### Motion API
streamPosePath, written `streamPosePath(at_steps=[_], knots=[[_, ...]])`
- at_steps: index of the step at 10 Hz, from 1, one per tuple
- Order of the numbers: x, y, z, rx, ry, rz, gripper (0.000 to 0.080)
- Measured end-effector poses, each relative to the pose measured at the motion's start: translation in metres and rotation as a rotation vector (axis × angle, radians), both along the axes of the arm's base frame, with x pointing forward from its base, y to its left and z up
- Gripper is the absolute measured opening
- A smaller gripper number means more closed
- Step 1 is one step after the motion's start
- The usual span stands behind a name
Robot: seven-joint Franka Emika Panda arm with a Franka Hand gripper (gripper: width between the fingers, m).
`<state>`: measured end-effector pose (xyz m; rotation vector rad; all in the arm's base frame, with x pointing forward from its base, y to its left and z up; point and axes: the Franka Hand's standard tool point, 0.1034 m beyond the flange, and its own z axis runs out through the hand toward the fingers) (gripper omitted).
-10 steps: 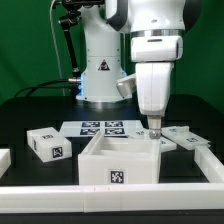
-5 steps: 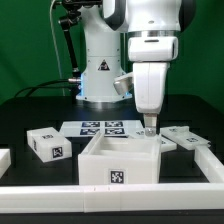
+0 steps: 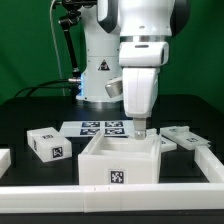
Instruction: Assemble cabinet
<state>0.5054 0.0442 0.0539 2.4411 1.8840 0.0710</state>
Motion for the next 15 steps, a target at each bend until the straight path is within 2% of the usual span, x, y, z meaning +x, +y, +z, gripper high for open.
streamPosePath(at_steps=[3,9,11,12,13,15], knots=[[-0.004,0.006,-0.007,0.005,0.005,-0.003,0.0797],[-0.014,0.007,-0.03,0.013,0.034,0.007,0.0797],[-0.014,0.007,-0.032,0.013,0.036,0.006,0.0797],[-0.015,0.008,-0.032,0.013,0.037,0.007,0.0667],[-0.015,0.008,-0.032,0.013,0.037,0.006,0.0667],[-0.015,0.008,-0.032,0.013,0.037,0.006,0.0393]])
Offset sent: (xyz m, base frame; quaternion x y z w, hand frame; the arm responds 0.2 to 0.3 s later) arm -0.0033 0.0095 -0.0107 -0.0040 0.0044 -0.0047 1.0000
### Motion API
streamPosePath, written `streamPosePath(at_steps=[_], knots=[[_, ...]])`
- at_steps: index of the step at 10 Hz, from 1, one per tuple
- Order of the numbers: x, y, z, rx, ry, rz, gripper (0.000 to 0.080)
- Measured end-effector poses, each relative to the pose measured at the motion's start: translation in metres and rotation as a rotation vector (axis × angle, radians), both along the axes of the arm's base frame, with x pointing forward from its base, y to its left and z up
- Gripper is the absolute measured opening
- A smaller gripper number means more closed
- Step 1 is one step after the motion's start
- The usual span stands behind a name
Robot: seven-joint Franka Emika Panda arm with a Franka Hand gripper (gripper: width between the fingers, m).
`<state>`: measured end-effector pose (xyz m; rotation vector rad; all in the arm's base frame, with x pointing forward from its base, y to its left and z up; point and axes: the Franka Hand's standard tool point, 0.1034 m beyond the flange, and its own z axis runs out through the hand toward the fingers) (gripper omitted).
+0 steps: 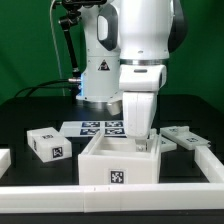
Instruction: Assemble cabinet
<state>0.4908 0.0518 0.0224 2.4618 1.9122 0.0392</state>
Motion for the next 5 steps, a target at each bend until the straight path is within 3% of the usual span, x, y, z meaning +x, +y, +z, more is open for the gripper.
streamPosePath(at_steps=[1,2,3,5], knots=[[0.0,-0.0001,0.0,0.0,0.0,0.0,0.0216],[0.0,-0.0001,0.0,0.0,0.0,0.0,0.0216],[0.0,-0.0001,0.0,0.0,0.0,0.0,0.0058],[-0.0001,-0.0002,-0.0001,0.0,0.0,0.0,0.0034]])
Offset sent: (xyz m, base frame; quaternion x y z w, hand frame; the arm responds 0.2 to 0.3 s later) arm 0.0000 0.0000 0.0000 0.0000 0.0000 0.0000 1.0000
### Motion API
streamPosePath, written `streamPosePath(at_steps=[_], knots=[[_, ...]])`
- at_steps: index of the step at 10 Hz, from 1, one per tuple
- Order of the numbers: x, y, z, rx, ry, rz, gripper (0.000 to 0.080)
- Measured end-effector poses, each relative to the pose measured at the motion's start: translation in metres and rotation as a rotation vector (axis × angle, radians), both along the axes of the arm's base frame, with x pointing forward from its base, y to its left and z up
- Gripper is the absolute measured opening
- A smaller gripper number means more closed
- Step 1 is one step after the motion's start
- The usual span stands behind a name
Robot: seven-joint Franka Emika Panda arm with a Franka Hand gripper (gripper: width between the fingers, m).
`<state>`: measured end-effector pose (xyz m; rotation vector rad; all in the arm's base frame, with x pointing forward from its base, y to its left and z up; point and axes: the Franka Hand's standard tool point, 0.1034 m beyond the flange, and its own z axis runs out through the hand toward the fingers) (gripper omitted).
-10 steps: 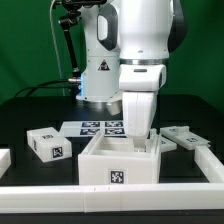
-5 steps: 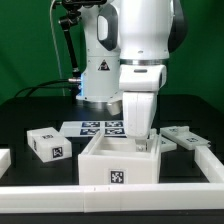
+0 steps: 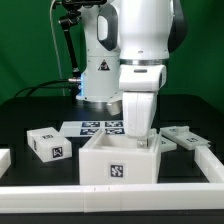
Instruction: Assemble cabinet
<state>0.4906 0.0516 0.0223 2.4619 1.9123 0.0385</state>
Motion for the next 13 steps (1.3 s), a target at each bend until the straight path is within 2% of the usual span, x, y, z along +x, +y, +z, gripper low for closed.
streamPosePath(at_steps=[7,10,13], knots=[[0.0,-0.0001,0.0,0.0,0.0,0.001,0.0034],[0.0085,-0.0008,0.0003,-0.014,0.025,0.087,0.0034],[0.0096,-0.001,0.0003,-0.014,0.026,0.096,0.0034]])
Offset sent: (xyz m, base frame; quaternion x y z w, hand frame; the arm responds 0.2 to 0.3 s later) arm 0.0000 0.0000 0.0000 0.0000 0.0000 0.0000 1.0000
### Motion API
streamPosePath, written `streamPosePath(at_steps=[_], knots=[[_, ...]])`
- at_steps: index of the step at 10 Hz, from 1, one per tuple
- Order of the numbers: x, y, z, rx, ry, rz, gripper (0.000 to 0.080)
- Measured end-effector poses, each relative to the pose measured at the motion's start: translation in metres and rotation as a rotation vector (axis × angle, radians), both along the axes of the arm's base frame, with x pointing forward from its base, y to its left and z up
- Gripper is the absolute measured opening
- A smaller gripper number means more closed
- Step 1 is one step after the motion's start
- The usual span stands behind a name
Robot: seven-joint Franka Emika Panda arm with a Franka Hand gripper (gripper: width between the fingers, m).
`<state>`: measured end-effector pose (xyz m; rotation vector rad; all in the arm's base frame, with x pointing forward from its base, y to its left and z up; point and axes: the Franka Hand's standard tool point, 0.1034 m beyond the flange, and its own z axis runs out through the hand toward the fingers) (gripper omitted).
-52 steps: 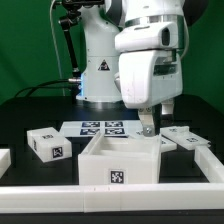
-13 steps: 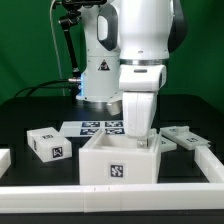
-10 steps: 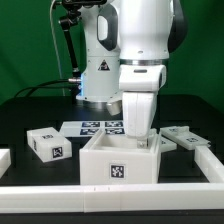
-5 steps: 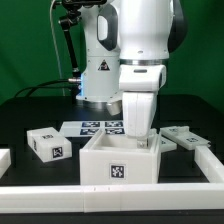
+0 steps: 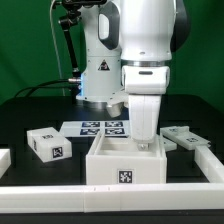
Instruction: Assemble cabinet
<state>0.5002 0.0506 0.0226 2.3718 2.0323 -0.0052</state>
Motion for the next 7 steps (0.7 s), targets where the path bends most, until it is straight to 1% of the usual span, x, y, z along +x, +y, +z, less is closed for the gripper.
streamPosePath(at_steps=[2,3,5,7], knots=[[0.001,0.0,0.0,-0.001,0.001,0.017,0.0034],[0.007,0.0,0.0,-0.003,0.002,0.059,0.0034],[0.018,0.012,0.0,0.002,0.007,0.083,0.0034],[0.019,0.022,0.0,0.006,0.017,0.1,0.0034]])
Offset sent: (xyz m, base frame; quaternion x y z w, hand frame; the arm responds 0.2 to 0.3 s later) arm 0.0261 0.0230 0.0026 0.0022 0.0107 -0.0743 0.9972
